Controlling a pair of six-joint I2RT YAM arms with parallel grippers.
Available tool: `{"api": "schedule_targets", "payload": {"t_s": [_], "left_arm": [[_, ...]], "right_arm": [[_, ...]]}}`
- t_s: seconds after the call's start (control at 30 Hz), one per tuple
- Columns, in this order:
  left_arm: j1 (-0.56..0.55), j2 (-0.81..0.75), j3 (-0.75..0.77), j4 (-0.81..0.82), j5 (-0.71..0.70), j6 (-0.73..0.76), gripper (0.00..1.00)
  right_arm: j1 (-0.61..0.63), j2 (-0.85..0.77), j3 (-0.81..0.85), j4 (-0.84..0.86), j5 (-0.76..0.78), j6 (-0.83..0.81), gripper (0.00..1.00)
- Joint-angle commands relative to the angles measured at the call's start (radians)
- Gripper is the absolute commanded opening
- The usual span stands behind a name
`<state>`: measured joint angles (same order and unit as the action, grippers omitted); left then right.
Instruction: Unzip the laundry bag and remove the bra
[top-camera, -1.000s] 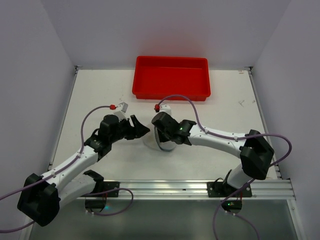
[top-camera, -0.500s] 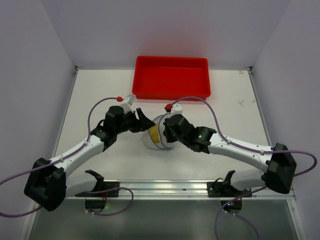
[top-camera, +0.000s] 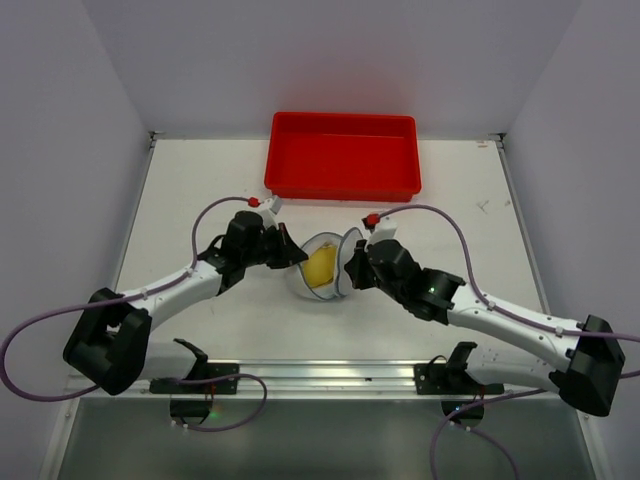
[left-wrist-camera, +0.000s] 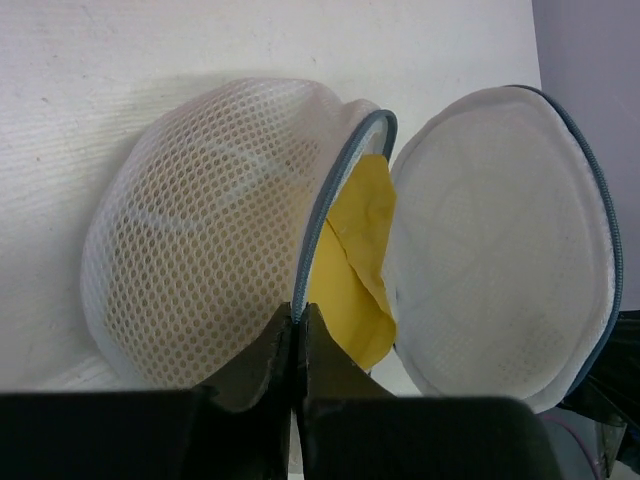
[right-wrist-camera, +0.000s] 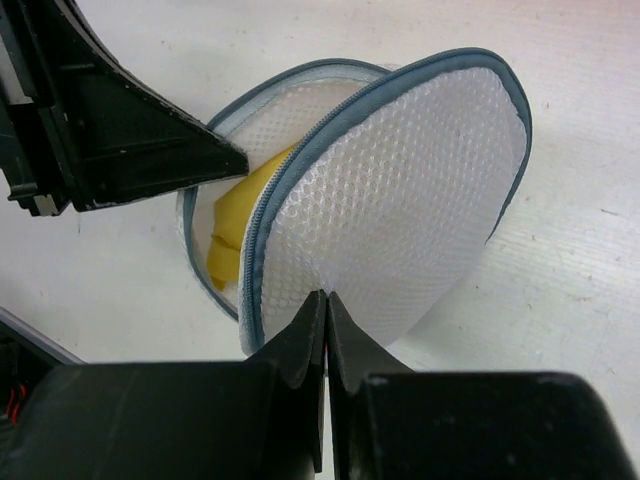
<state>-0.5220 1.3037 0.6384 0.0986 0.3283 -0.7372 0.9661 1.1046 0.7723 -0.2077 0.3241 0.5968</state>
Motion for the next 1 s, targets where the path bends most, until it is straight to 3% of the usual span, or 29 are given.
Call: {"api": "schedule_targets", "payload": {"t_s": [0.0, 0.07, 0.17, 0.23, 0.27, 0.37, 0.47, 0.6, 0.63, 0.83, 0.97], "left_arm": [[-0.013, 0.000, 0.049, 0.027, -0.026, 0.038, 0.00], [-0.012, -0.011, 0.049, 0.021, -0.055, 0.041, 0.00], [-0.012, -0.033, 0.058, 0.000, -0.078, 0.056, 0.00], [-0.012, -0.047, 0.061, -0.016, -0.097, 0.073, 0.00], [-0.012, -0.050, 0.064, -0.019, -0.101, 0.076, 0.00], [-0.013, -0.057, 0.064, -0.026, -0.104, 0.088, 0.00], [-0.012, -0.057, 0.058, -0.028, -0.104, 0.090, 0.00], [-0.012, -0.061, 0.044, -0.033, -0.106, 0.088, 0.00], [-0.012, -0.063, 0.043, -0.036, -0.109, 0.088, 0.00], [-0.012, -0.080, 0.017, -0.042, -0.130, 0.072, 0.00], [-0.012, -0.084, 0.009, -0.042, -0.130, 0.062, 0.00]], "right_arm": [[-0.026, -0.077, -0.071, 0.044, 0.042, 0.076, 0.00], [-0.046, -0.162, -0.112, -0.011, 0.094, 0.194, 0.00], [-0.096, -0.315, -0.180, -0.230, 0.163, 0.386, 0.02], [-0.109, -0.395, -0.202, -0.392, 0.188, 0.463, 0.16], [-0.109, -0.469, -0.200, -0.441, 0.199, 0.483, 0.34], [-0.107, -0.560, -0.165, -0.570, 0.213, 0.469, 0.69], [-0.109, -0.562, -0.069, -0.558, 0.198, 0.338, 0.80], [-0.109, -0.406, 0.016, -0.324, 0.023, 0.143, 0.85], [-0.109, -0.363, 0.025, -0.268, -0.103, 0.097, 0.85], [-0.109, 0.004, 0.119, -0.070, -0.244, 0.191, 0.82], [-0.109, 0.148, 0.102, 0.060, -0.293, 0.284, 0.81]]}}
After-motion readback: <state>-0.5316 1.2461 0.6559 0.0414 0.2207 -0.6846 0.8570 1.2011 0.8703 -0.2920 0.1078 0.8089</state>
